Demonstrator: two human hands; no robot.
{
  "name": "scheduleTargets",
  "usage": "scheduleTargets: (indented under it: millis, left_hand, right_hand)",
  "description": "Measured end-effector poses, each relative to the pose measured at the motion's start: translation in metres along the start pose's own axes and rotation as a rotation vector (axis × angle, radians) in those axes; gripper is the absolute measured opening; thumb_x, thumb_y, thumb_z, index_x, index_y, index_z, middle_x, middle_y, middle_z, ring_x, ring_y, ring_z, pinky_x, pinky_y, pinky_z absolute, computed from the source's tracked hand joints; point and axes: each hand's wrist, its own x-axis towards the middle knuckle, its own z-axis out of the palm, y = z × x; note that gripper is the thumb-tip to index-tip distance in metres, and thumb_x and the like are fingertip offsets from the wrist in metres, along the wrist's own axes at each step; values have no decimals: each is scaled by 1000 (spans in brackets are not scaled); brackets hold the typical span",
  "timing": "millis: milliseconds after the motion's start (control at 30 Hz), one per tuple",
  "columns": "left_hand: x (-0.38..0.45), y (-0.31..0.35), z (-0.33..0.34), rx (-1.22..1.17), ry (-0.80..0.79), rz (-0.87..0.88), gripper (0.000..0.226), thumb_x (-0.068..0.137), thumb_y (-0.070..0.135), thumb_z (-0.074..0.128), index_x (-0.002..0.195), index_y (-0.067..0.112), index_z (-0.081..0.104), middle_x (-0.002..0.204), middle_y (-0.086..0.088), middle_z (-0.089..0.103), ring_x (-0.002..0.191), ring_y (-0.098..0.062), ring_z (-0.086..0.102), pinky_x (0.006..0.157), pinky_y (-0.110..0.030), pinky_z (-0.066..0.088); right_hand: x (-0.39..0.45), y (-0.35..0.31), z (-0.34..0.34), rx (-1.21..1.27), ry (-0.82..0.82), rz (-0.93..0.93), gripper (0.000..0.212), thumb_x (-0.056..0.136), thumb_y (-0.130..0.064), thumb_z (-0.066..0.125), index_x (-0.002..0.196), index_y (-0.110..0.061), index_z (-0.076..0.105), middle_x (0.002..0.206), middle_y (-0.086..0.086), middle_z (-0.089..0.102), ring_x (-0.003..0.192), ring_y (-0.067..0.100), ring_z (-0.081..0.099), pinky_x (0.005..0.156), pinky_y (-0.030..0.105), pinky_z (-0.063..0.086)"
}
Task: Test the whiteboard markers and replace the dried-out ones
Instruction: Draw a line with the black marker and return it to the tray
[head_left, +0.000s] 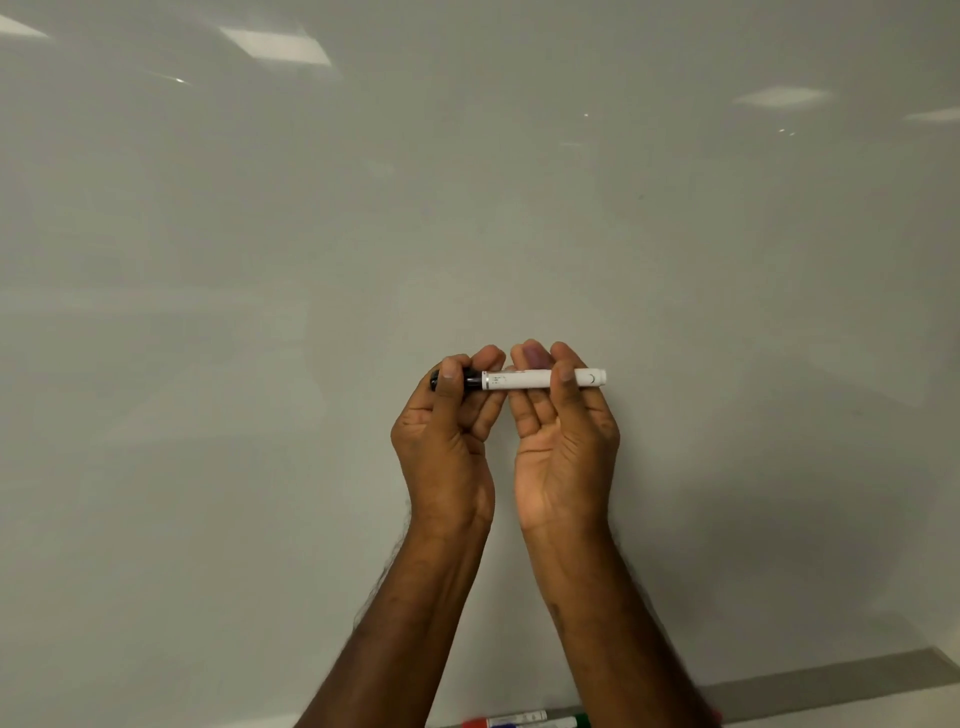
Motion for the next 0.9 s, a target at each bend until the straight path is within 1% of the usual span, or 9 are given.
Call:
scheduleTargets:
  millis: [167,267,400,500,600,633,667,767,900]
  left_hand:
    - [0,-5,2,17,51,7,19,99,21,55,98,5,67,96,-14,76,97,-28,74,80,-32,61]
    - [-2,-8,9,56,68,36,19,99,21,54,99,7,67,98,-14,77,98,-28,74,83,-33,61]
    - [-1,-8,8,101,4,150,19,93,28,56,94,14,70,102,-13,76,104,-30,72,88,-37,59]
    - [-3,-8,11,138,-4,167,20,95,27,55,92,12,69,96,-12,77,99,-28,73,85,-35,60]
    - [28,20,-1,-28,131,94,25,103,16,47,84,9,61,74,-6,75,74,-16,74,69,-27,60]
    - [43,37,-13,-94,186,115,25,104,17,47,83,10,60,71,-3,74,72,-15,74,66,-26,60]
    - [56,53,-24,-111,218,167,23,104,19,48,85,12,60,74,-2,75,78,-15,75,69,-27,60]
    - [66,72,-29,-8,76,245,16,103,22,52,96,12,63,93,-4,77,104,-24,73,86,-34,59]
    - [65,53,-3,80,-182,246,19,106,18,40,104,11,58,108,-10,75,112,-35,69,91,-47,57]
  right_hand:
    - [5,3,-9,-43,2,-44,23,86,-19,59,105,-8,67,97,11,75,101,29,72,79,33,59]
    - [5,1,-7,-27,24,-48,17,95,-13,54,104,-9,67,95,10,76,98,28,73,77,32,60]
    - [4,-4,-4,64,65,8,17,99,-12,52,105,-7,67,94,10,76,96,27,74,74,30,60]
    - [3,2,-2,21,42,-9,17,96,-12,54,104,-8,67,94,10,76,96,26,74,75,30,60]
    - [21,-17,-14,137,27,-180,23,77,-20,72,98,-11,74,93,9,76,93,23,74,76,31,60]
    - [34,-30,-26,175,38,-248,25,75,-22,75,99,-13,76,95,7,77,95,22,74,78,31,59]
    - [43,-44,-37,169,46,-288,24,80,-21,72,102,-12,74,97,5,77,99,21,73,81,31,58]
    - [52,-63,-43,66,35,-259,20,101,-13,47,113,-9,62,101,3,77,105,21,71,84,29,57]
    - [52,-56,-20,86,-12,-215,22,98,-15,49,106,-11,70,110,9,75,110,26,70,84,32,58]
